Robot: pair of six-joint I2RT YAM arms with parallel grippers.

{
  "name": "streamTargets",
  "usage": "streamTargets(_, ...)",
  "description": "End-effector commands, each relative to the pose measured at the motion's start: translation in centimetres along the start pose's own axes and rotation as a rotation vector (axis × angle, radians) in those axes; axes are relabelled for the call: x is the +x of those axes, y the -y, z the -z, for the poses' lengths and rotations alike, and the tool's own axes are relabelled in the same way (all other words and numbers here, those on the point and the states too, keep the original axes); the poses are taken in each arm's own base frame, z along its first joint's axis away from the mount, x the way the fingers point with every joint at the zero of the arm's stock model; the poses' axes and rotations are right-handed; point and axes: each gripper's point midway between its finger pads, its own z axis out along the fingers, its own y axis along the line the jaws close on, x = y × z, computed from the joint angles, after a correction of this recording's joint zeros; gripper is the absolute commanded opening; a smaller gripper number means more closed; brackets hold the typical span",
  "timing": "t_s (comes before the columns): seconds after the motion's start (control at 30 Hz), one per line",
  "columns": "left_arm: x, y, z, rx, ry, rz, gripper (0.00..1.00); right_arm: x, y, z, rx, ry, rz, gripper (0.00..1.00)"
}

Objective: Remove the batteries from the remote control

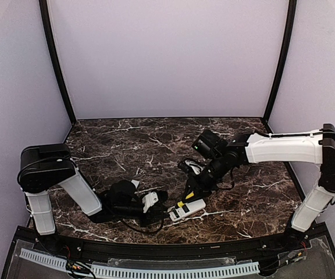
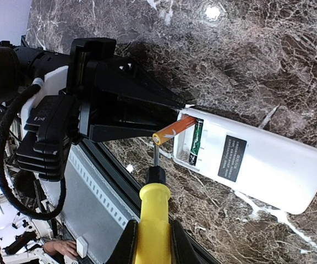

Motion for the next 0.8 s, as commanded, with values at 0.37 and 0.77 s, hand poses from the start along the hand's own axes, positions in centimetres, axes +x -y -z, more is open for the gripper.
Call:
streamTargets(0.37, -0.5, 0.0, -0.2, -0.004, -0.006, 0.014, 0.27, -1.4, 0.9, 0.2, 0.025, 0.022, 0.049, 0.00)
streamTargets(0.77, -0.4, -0.1, -0.1, -0.010, -0.019, 0.021, 0.27, -3.5, 2.0, 1.1, 0.021, 0.047, 0.071, 0.00)
